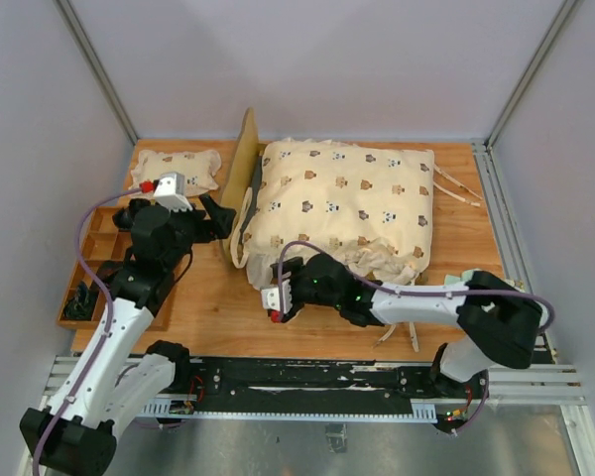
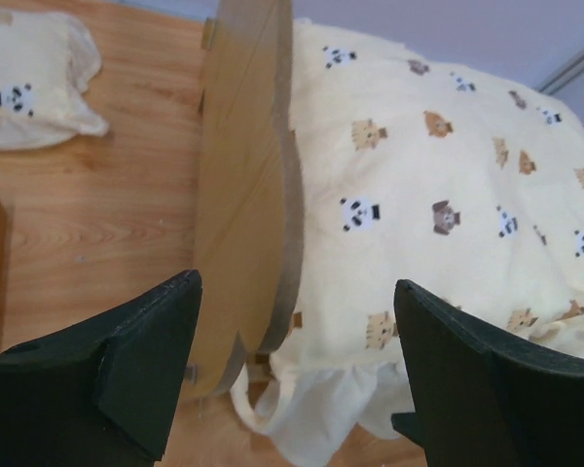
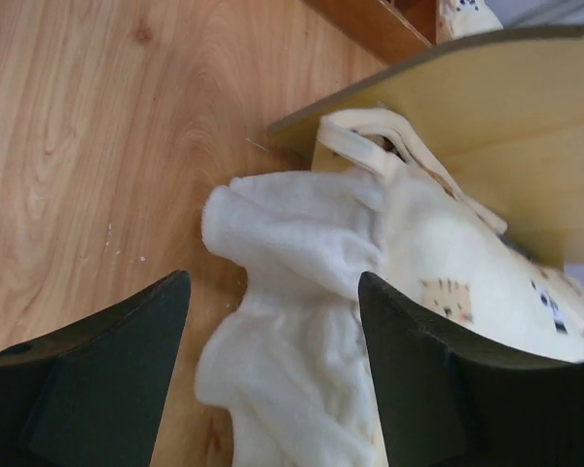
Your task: Set up the pet bed
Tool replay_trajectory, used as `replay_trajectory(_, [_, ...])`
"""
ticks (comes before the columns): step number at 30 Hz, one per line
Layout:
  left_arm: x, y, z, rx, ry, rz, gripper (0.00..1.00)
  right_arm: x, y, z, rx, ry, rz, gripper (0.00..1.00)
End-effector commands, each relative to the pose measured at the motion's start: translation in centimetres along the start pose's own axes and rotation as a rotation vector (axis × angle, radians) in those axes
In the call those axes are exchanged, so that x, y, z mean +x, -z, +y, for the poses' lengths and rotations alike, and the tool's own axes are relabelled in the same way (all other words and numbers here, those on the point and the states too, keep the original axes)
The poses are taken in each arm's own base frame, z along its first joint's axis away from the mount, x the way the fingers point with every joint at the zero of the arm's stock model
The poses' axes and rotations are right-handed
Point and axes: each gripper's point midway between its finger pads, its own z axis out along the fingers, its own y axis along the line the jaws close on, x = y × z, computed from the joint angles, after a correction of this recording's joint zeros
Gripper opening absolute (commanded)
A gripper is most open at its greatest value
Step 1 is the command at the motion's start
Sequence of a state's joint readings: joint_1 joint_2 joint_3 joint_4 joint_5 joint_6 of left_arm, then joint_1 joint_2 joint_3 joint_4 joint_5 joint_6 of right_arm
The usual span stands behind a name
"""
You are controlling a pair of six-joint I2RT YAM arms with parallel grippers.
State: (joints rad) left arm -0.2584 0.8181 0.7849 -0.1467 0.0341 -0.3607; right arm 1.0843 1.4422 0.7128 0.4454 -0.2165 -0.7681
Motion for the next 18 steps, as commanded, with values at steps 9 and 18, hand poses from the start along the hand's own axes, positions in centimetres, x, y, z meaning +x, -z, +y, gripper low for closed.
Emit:
replay_trajectory(9, [3.3,3.9,3.0,-0.125,0.065,0.000,0.84,0.7,-7.9,-3.0,0.123,0.552,0.054,0.62])
replay_trajectory(18, [4.0,4.1,0.4,0.095,-0.152,-0.007,0.75,-2.6,-3.8,-9.6,0.339,0.253,-0.033,0.00])
